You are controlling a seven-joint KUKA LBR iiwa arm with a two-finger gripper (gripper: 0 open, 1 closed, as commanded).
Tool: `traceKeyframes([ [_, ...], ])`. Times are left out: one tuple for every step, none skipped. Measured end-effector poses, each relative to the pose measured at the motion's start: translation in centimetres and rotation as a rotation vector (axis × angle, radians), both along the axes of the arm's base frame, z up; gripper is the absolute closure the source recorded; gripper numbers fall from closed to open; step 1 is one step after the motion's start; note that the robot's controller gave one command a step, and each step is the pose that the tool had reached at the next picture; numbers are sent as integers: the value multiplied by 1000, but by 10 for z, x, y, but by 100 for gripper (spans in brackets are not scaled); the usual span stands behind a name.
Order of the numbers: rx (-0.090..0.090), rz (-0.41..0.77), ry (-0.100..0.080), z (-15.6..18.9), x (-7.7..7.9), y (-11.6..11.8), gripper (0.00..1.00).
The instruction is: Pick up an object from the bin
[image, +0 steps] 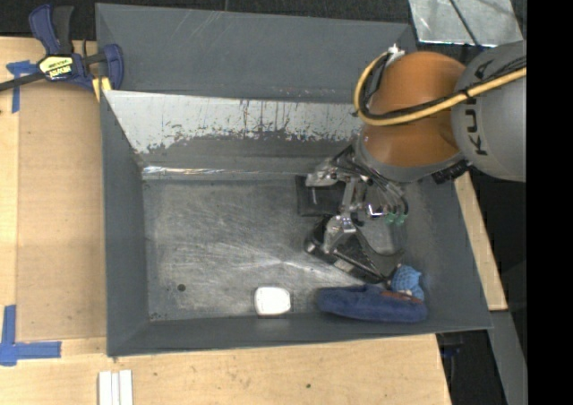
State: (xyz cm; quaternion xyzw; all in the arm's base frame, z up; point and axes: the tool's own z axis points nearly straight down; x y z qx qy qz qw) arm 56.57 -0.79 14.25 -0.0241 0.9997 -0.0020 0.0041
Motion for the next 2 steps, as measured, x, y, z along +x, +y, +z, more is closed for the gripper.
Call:
traceKeyframes([
  [7, -95, 4, -68, 9, 14, 0],
  [0, -34, -3, 23, -1, -46, 0],
])
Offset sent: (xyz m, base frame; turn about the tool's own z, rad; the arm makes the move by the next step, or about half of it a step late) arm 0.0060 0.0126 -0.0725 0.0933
